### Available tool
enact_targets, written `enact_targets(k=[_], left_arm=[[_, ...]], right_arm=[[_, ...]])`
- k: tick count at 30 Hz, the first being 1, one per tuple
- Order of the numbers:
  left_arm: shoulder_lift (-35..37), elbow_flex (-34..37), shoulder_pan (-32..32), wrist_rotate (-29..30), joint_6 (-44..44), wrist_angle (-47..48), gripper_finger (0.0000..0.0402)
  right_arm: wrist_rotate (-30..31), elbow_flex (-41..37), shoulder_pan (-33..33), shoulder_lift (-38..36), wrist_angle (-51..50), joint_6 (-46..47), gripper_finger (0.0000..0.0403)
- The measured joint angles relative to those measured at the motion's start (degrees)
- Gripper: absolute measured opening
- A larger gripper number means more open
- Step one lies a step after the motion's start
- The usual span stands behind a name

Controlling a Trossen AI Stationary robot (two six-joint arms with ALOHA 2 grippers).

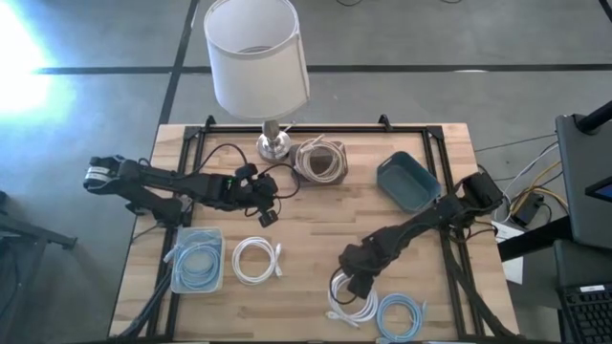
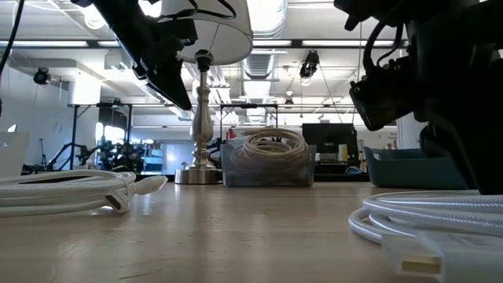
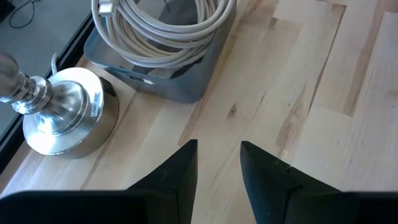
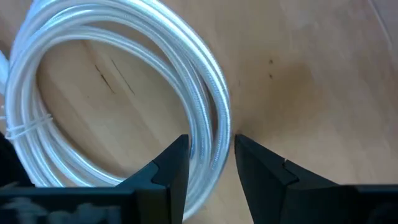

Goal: Sort HDMI cables
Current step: Put the bottom white HDMI cable into the blue bin

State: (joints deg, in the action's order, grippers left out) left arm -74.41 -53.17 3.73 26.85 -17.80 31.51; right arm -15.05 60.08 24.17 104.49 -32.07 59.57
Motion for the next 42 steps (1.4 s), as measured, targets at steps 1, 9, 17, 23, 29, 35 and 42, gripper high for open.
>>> enact_targets(k=[1, 9, 17, 23, 29, 35, 42], left_arm=[[0.0, 0.0, 0.0, 0.0, 0.02, 0.0, 0.0125], [0.0, 0.0, 0.0, 0.0, 0.04, -0.04, 0.0125], [0.0, 0.0, 0.0, 0.0, 0.11, -0.13, 0.0125], [0.0, 0.02, 0.0, 0.0, 0.11, -0.37, 0.0125], [0.02, 0.02, 0.0, 0.0, 1.02, -1.42, 0.0125], [0.02, 0.02, 0.0, 0.0, 1.31, -1.56, 0.0125], [0.02, 0.02, 0.0, 0.0, 1.38, -1.57, 0.0125]], right_arm=[[-0.02, -0.45, -0.01, -0.08, 0.7, 0.0, 0.0128], [0.19, -2.39, 0.01, -0.39, 3.51, -6.22, 0.0128], [1.08, -2.14, -0.22, -0.23, 3.14, -9.17, 0.0081], [2.92, 0.24, -0.56, 0.26, 4.73, -17.12, 0.0023], [8.0, 6.79, -1.09, -0.05, -2.71, -23.99, 0.0018], [24.86, 16.85, -2.07, -0.11, -26.11, -28.72, 0.0018], [47.16, 20.37, -3.49, -1.82, -45.26, -21.22, 0.0018]])
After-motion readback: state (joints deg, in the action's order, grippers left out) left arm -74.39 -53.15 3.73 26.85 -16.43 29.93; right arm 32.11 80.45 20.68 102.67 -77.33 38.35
